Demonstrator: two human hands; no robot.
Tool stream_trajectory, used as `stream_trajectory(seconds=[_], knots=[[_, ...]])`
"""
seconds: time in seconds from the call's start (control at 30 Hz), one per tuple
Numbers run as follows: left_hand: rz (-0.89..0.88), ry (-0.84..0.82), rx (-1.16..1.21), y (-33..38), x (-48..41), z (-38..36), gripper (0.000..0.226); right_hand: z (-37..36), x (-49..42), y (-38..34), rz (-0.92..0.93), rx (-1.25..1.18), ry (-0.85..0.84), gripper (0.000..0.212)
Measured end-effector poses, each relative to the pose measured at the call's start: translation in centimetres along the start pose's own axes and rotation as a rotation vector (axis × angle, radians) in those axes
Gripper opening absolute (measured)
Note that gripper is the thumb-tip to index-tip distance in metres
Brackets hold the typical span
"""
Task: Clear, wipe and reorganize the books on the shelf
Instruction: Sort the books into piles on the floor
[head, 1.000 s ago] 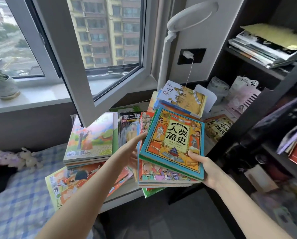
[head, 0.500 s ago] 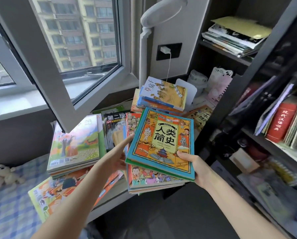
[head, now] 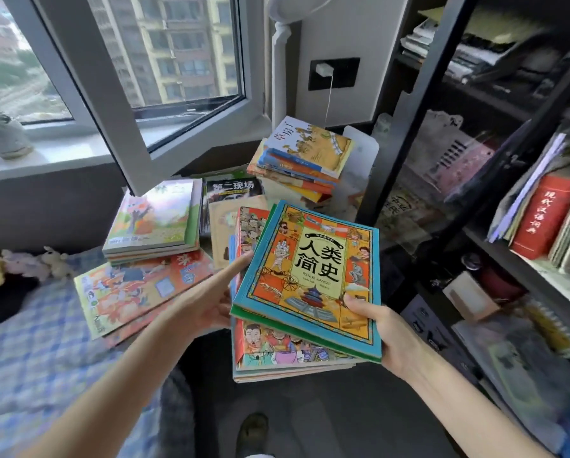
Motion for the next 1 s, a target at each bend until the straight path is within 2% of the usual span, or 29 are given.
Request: stream_trajectory(seconds=[0.1, 0.23, 0.43, 0.53, 0.7, 0.8, 0.9, 1.0], knots=[[0.023, 0.025, 0.038, -4.2, 3.6, -4.4, 0.108, 3.1, 3.3, 1.9, -0.050, 0.021, -0.079, 0.037], [0.108, 0.040, 0.157, -12.0, 5.7, -10.0, 0.105, 8.3, 5.8, 5.8, -0.145, 0.074, -0.136, 0.037], [0.289, 0.116, 0.314, -23.7, 3.9, -14.6, 0.112, 14.7, 4.8, 13.9, -0.333, 0.107, -0.064, 0.045], [0.327, 0.082, 0.290, -27.5, 1.4, -15.7, 0.115, 17.2, 2.8, 17.5, -0.393, 0.103, -0.014, 0.046], [0.337, -0.008, 0.266, -33.7, -5.5, -15.5, 0.091, 20.8, -2.5, 24.4, -0.458, 0.070, 0.075, 0.045], [0.344, -0.006, 0.307, -37.9, -10.0, -14.4, 0.080, 22.6, -6.7, 28.7, -0.459, 0.059, 0.105, 0.042], [0.338, 0.003, 0.352, -42.9, -14.6, -12.8, 0.075, 24.2, -11.7, 34.1, -0.478, 0.068, 0.147, 0.052], [0.347, 0.051, 0.360, -48.7, -20.0, -10.1, 0.081, 25.6, -17.8, 39.4, -0.468, 0.105, 0.178, 0.069]])
Point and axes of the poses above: each hand's wrist, its own x-axis away from the middle knuckle, its own z-axis out of the back of the hand, y = z × x, the point moved 10 cm from there along -x, towards the middle knuckle, and after that the axes turned 3 degrees about -z, right-handed, at the moved point
